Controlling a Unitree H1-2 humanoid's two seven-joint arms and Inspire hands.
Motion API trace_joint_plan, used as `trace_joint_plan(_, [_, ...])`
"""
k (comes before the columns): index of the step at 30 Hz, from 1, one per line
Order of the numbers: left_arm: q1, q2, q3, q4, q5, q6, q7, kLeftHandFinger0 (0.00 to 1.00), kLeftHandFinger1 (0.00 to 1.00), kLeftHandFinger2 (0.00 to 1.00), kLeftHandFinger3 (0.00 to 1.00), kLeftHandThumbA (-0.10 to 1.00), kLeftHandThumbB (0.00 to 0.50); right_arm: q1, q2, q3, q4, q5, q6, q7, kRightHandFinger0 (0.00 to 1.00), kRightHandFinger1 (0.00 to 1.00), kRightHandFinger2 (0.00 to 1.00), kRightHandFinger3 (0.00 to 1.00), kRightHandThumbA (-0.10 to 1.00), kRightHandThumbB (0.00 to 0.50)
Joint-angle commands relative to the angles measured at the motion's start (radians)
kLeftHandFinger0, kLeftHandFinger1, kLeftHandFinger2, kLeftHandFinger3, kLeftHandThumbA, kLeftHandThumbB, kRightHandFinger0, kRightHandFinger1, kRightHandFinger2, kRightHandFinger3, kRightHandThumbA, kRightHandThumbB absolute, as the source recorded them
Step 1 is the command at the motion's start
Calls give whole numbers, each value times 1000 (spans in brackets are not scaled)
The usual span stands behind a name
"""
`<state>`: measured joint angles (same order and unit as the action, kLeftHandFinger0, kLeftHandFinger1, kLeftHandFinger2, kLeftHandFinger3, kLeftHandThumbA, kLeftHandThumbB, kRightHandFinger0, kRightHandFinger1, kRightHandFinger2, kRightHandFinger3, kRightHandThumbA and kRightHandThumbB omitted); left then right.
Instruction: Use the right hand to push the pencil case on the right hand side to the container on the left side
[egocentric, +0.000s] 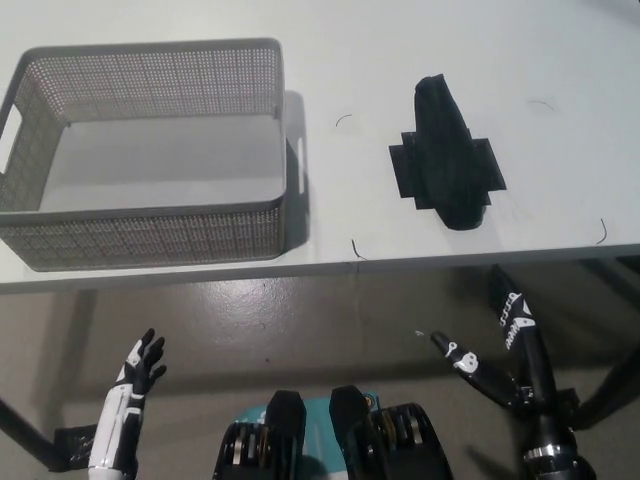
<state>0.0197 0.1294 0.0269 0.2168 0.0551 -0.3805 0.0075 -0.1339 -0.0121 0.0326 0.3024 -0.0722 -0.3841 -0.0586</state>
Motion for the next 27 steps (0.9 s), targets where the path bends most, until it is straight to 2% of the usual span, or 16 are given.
trace_joint_plan(1, [-33,31,-32,-21,69,-33,-18,1000,1000,1000,1000,1000,500,-20,-21,4,-14,15,-85,28,1000,1000,1000,1000,1000,268])
trace_joint_plan(2, [-34,34,-37,-26,76,-30,-18,1000,1000,1000,1000,1000,500,-19,-22,5,-21,19,-74,32,1000,1000,1000,1000,1000,292])
trace_joint_plan(3, [-35,36,-41,-29,79,-27,-16,1000,1000,1000,1000,1000,500,-18,-23,5,-26,23,-67,35,1000,1000,1000,1000,1000,295])
trace_joint_plan(7, [-37,39,-50,-31,55,-28,-33,1000,1000,1000,1000,1000,500,-16,-23,3,-25,22,-76,30,1000,1000,1000,1000,1000,272])
trace_joint_plan(9, [-38,42,-49,-33,56,-22,-34,1000,1000,1000,1000,1000,500,-15,-24,0,-38,19,-77,25,1000,1000,1000,1000,1000,239])
trace_joint_plan(12, [-32,45,-40,-30,44,-33,-33,1000,1000,1000,1000,1000,500,-11,-24,-7,-53,1,-85,8,1000,1000,1000,1000,1000,255])
trace_joint_plan(14, [-23,42,-30,-26,22,-37,-32,1000,1000,1000,1000,1000,500,-6,-28,-8,-60,4,-86,10,1000,1000,1000,1000,1000,245])
trace_joint_plan(19, [-20,42,-28,2,7,-66,-41,1000,1000,1000,1000,1000,500,16,-41,-24,-78,60,-82,33,1000,1000,1000,1000,1000,256])
trace_joint_plan(23, [-26,41,-24,20,-4,-88,-47,1000,1000,1000,1000,1000,500,10,-48,-55,-101,4,-85,-20,1000,1000,1000,1000,1000,156])
trace_joint_plan(25, [-18,41,-22,10,-12,-81,-52,1000,1000,1000,1000,1000,500,8,-47,-79,-135,-8,-57,-43,1000,1000,1000,1000,1000,138])
trace_joint_plan(27, [-14,43,-20,10,-14,-84,-54,1000,1000,1000,1000,1000,500,-3,-59,-96,-143,-12,-73,-44,1000,1000,1000,1000,1000,97])
